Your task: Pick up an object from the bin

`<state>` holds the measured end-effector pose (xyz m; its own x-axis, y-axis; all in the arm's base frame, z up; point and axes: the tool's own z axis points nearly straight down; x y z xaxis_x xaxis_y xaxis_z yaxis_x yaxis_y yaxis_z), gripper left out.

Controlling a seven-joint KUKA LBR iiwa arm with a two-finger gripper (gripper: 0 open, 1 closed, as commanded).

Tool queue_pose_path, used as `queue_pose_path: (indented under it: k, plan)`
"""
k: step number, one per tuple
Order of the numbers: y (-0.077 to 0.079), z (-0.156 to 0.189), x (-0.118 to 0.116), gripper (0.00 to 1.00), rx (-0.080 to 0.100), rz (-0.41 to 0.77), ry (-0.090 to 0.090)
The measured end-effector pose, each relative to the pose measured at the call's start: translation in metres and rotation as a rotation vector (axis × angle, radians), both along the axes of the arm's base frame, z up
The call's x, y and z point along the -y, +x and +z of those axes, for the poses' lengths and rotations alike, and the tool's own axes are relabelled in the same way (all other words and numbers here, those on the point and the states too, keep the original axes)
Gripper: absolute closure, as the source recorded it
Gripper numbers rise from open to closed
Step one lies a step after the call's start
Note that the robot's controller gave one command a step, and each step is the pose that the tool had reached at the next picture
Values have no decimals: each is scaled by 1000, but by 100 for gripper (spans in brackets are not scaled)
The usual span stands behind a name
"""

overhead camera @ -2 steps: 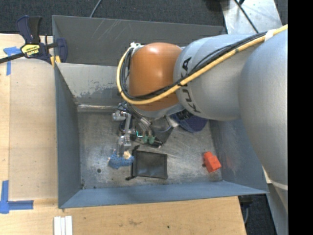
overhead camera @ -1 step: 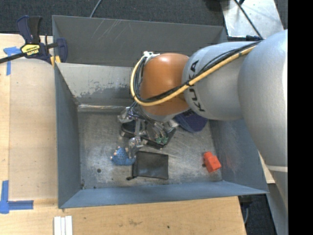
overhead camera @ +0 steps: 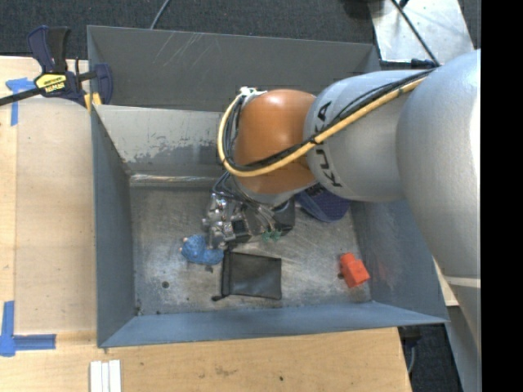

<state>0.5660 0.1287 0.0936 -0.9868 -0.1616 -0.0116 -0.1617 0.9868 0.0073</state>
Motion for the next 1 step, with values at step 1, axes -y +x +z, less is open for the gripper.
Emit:
queue_pose_path:
  k: [1]
  plan:
    - [4,95,-4,100,-1,-214,-5]
